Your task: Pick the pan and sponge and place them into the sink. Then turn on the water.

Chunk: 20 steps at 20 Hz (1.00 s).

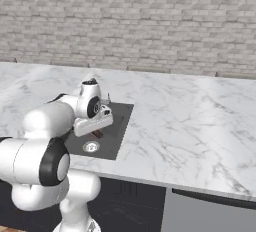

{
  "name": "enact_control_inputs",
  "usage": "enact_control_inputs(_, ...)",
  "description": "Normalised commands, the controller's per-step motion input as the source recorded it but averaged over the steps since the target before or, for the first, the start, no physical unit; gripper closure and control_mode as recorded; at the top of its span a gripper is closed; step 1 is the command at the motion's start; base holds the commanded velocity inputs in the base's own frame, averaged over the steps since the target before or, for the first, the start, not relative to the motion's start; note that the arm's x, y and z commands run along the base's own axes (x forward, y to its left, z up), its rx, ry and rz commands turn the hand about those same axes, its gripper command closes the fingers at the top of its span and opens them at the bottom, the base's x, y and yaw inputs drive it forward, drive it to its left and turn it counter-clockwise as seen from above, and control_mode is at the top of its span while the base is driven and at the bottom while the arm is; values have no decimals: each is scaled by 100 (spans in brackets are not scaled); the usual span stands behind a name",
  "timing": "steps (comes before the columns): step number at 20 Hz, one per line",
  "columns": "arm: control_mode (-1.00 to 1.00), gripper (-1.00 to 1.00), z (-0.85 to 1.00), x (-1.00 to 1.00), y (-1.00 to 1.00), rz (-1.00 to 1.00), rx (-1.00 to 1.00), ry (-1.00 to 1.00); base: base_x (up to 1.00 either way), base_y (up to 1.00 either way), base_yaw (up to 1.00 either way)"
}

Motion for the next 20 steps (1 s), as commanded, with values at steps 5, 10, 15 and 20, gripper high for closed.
enact_control_inputs(5,-100,100,-19,68,-20,0,0,4,0,0,0)
enact_control_inputs(10,-100,100,-26,55,-2,0,0,1,0,0,0)
enact_control_inputs(15,-100,100,-38,23,0,0,5,0,0,0,0)
enact_control_inputs(20,-100,100,-40,10,0,0,5,0,0,0,0)
